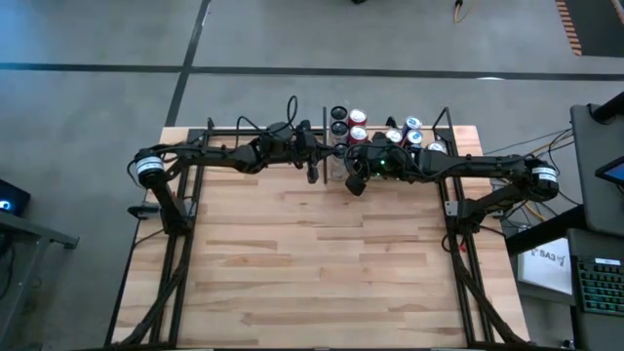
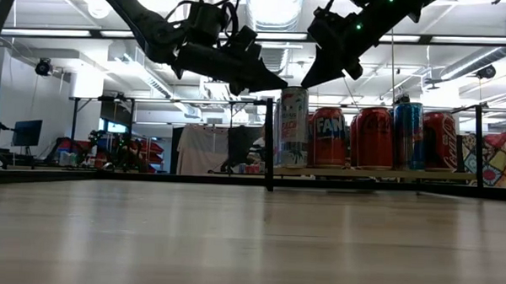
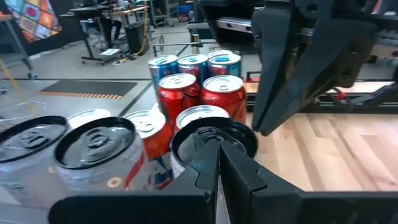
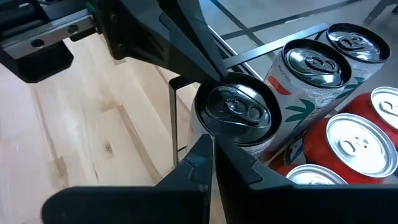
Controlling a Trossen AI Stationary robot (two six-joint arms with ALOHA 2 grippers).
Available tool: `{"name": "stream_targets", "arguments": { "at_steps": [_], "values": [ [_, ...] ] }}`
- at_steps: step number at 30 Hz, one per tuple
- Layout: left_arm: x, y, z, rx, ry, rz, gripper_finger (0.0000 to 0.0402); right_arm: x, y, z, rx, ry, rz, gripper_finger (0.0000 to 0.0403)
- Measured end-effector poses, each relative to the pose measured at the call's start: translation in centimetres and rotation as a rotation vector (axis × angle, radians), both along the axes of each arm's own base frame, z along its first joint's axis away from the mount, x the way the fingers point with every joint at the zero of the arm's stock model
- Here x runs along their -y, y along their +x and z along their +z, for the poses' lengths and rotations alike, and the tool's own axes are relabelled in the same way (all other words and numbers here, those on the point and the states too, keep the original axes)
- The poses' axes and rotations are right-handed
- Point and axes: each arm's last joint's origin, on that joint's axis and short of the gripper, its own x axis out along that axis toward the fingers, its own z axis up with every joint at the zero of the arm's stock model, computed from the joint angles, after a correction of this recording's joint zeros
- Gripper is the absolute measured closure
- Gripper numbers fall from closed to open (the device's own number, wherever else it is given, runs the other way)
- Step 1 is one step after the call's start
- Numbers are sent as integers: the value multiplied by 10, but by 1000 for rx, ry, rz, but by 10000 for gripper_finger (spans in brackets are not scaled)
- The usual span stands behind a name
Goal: Place canned beverage on shelf
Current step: Put the white soda can on the shelf aligned with the other white soda cans
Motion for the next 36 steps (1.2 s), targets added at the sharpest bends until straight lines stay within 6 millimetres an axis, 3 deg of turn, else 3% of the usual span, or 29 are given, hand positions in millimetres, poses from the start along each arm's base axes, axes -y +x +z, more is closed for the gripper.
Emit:
{"name": "stream_targets", "arguments": {
  "at_steps": [16, 23, 36],
  "values": [
    [2, 1, 3, 36, -49, -36, 401, 2, -1, 1, -19, -50, -50, 394],
    [3, -3, 13, 66, -26, -40, 401, 0, -3, 4, -11, -9, -32, 394],
    [-1, 0, 5, 45, -2, 1, 401, 2, 3, -5, -24, 29, -7, 394]
  ]
}}
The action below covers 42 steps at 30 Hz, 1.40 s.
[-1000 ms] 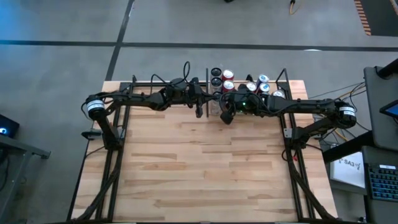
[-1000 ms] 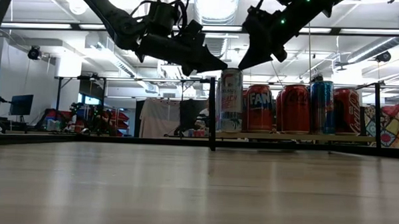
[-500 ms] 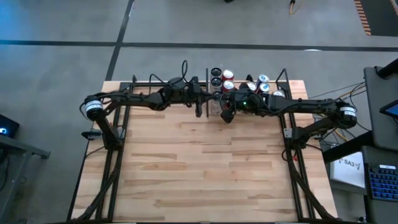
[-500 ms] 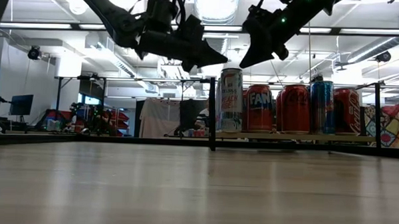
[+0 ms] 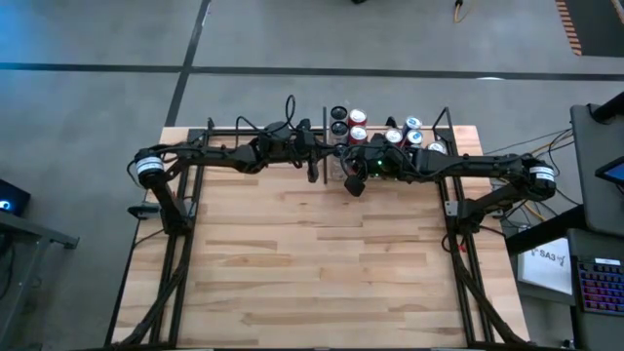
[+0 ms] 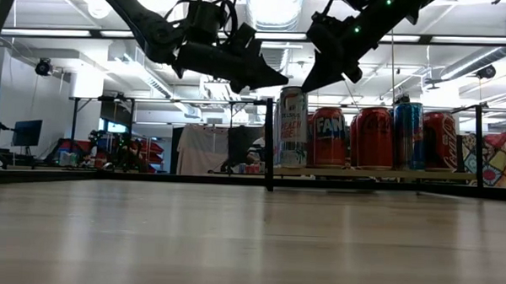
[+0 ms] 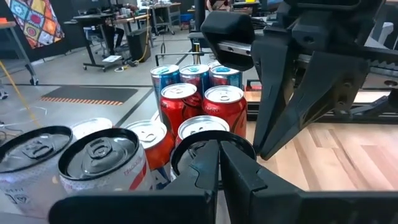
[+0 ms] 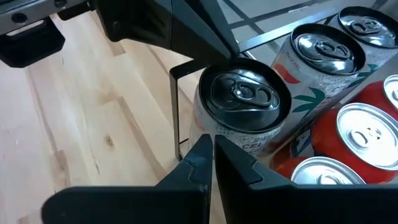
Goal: Place canned beverage on shelf
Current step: Put the white soda can on the shelf aligned with the other white soda cans
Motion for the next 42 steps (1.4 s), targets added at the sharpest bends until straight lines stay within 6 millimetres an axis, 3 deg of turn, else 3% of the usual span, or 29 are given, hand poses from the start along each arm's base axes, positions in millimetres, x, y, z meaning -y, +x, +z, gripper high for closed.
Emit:
{"name": "stream_targets", "arguments": {
  "at_steps": [21, 33, 42],
  "values": [
    [1, 0, -1, -9, -61, 1, 401, 5, -2, 0, -19, -53, -68, 394],
    [4, -8, 20, 40, -11, -4, 402, 4, -8, 3, -36, -44, -70, 394],
    [1, -5, 11, 11, 25, 32, 402, 3, -9, 3, -44, -45, -64, 394]
  ]
}}
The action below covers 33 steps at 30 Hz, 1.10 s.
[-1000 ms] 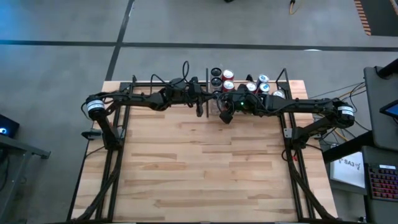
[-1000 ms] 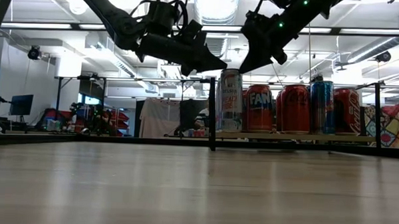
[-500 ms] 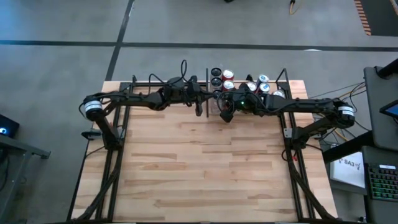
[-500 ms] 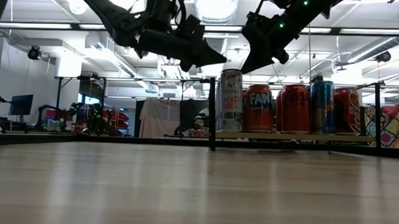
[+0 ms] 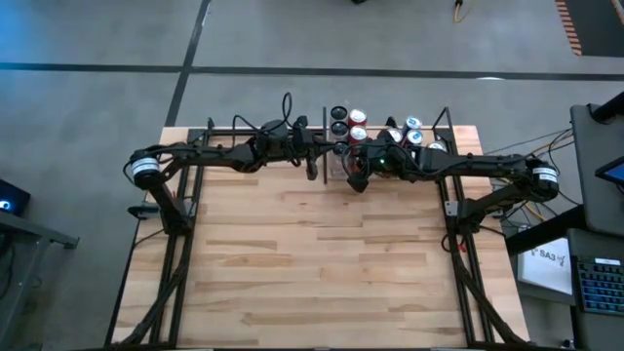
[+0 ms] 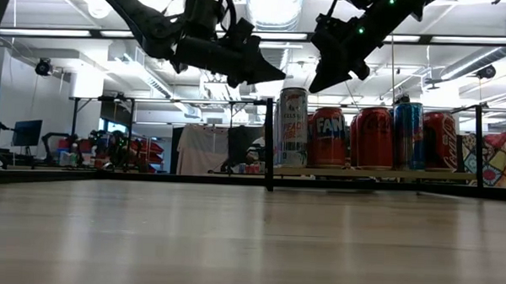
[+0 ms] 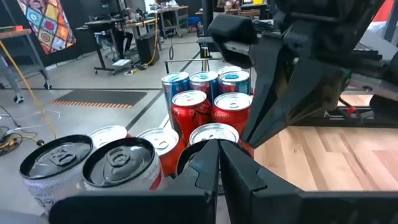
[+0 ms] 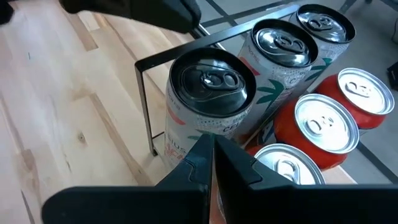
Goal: Place canned beverage on shelf
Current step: Put the white soda can on the shelf aligned with the other white soda cans
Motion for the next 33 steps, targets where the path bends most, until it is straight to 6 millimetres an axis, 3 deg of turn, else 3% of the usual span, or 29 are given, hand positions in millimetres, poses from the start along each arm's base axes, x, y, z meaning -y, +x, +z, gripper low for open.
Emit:
{"name": "stream_targets", "arguments": {
  "at_steps": [33],
  "values": [
    [1, 0, -3, 3, -6, -3, 402, 0, 2, 1, 12, -15, 16, 394]
  ]
}}
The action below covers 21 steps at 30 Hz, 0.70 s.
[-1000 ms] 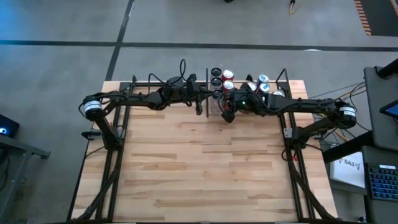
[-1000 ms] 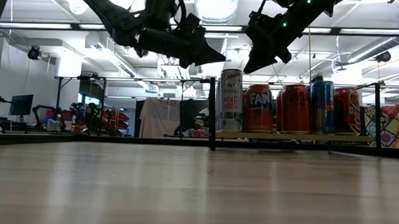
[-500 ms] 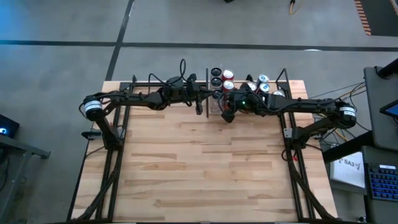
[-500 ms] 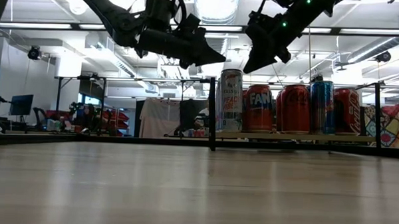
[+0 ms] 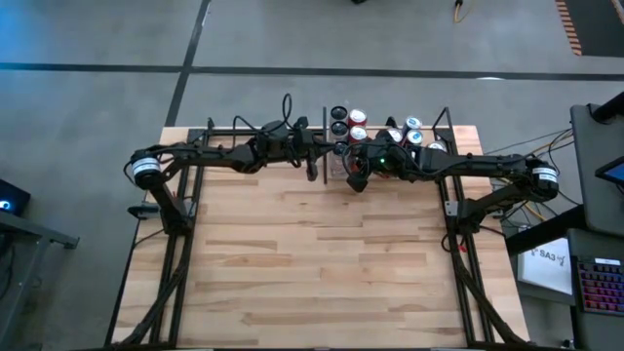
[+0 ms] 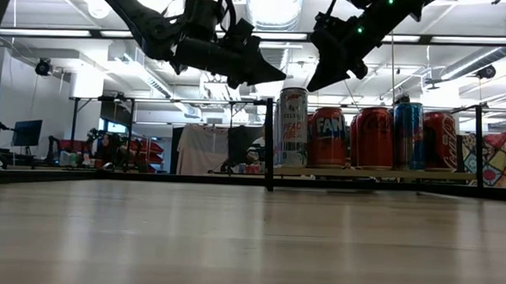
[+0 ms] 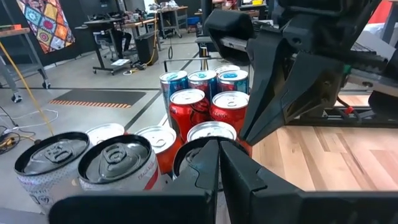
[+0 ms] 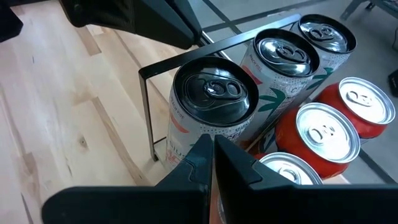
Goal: Place canned beverage on shelf
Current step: Put the white soda can on the shelf aligned with the other white soda cans
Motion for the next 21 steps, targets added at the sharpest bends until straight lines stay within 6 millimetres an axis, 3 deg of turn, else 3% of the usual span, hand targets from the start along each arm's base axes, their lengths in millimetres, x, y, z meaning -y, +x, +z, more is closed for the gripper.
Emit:
{"name": "stream_targets", "arguments": {
  "at_steps": [21],
  "values": [
    [-3, 7, -12, -23, -19, 0, 402, 0, 1, -4, -11, -2, 4, 394]
  ]
}}
